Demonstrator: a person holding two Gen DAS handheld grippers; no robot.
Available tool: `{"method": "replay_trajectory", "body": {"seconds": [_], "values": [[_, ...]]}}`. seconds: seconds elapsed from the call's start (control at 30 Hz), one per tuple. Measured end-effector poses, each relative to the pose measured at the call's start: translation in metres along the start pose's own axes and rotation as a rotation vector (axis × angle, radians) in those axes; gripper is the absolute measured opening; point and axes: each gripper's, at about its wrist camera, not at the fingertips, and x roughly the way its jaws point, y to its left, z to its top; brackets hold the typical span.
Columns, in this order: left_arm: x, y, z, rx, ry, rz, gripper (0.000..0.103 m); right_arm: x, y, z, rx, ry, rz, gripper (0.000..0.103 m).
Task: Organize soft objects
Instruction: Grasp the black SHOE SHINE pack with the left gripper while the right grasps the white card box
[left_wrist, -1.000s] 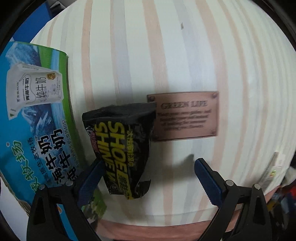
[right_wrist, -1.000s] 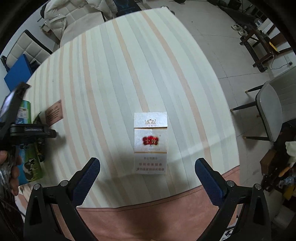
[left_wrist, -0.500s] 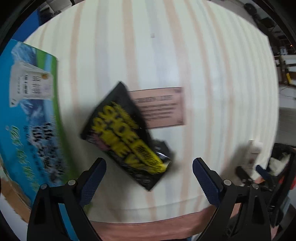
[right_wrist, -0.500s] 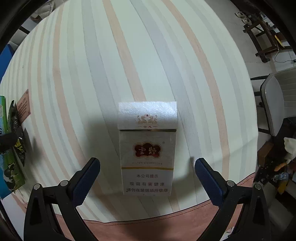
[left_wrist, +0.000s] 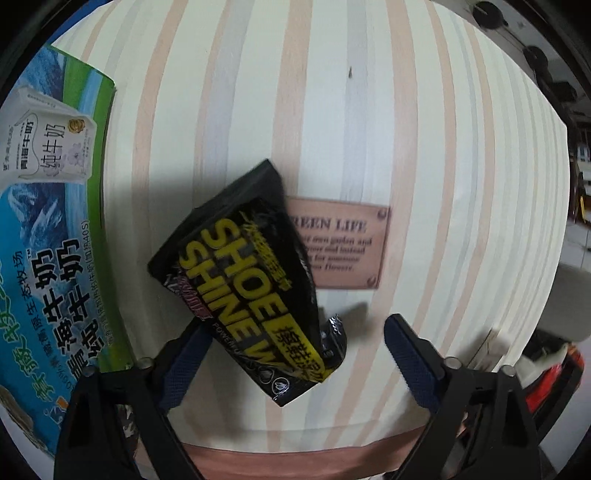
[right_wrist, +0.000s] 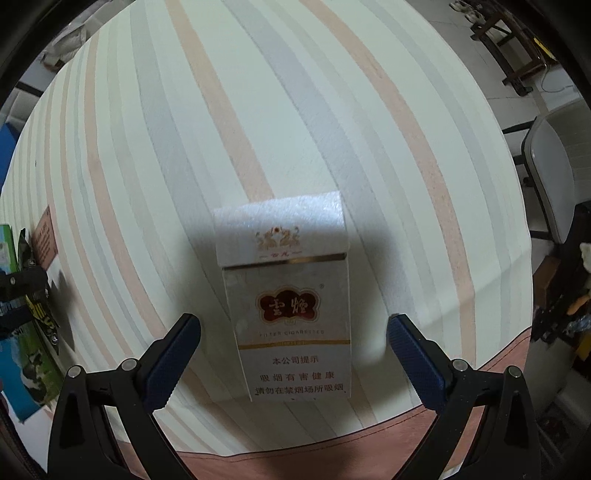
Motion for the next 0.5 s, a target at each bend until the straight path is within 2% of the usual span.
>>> {"method": "replay_trajectory", "body": {"seconds": [0.03, 0.1, 0.17, 0.23, 0.27, 0.3, 0.33, 0.37, 0.5], "values": [[-0.001, 0.005, 0.002, 0.005, 0.001, 0.007, 0.065, 0.000, 0.000, 0.000, 0.006, -0.001, 0.001, 0.103], [0.002, -0.003, 0.011, 0.028, 0.000, 0.032, 0.054, -0.002, 0.001, 0.000, 0.004, -0.006, -0.011, 0.101], [0.000, -0.008, 0.008, 0.054, -0.050, 0.066, 0.043, -0.006, 0.004, 0.008, -0.012, -0.018, -0.045, 0.095], [0.000, -0.009, 0.010, 0.066, -0.068, 0.073, 0.042, -0.012, 0.010, 0.005, -0.023, -0.045, -0.047, 0.088], [-0.001, -0.011, 0.010, 0.070, -0.073, 0.077, 0.042, -0.013, 0.013, 0.005, -0.026, -0.053, -0.048, 0.078], [-0.004, -0.009, 0.003, 0.074, -0.080, 0.079, 0.041, -0.018, 0.016, 0.003, -0.031, -0.069, -0.049, 0.062], [-0.004, -0.011, -0.011, 0.075, -0.085, 0.076, 0.040, -0.021, 0.015, 0.001, -0.034, -0.077, -0.051, 0.058], [-0.015, -0.025, -0.013, 0.075, -0.085, 0.074, 0.040, -0.021, 0.018, 0.000, -0.042, -0.059, -0.056, 0.058], [-0.016, -0.033, -0.023, 0.088, -0.085, 0.068, 0.038, -0.027, 0.026, -0.003, -0.046, -0.069, -0.056, 0.058]]}}
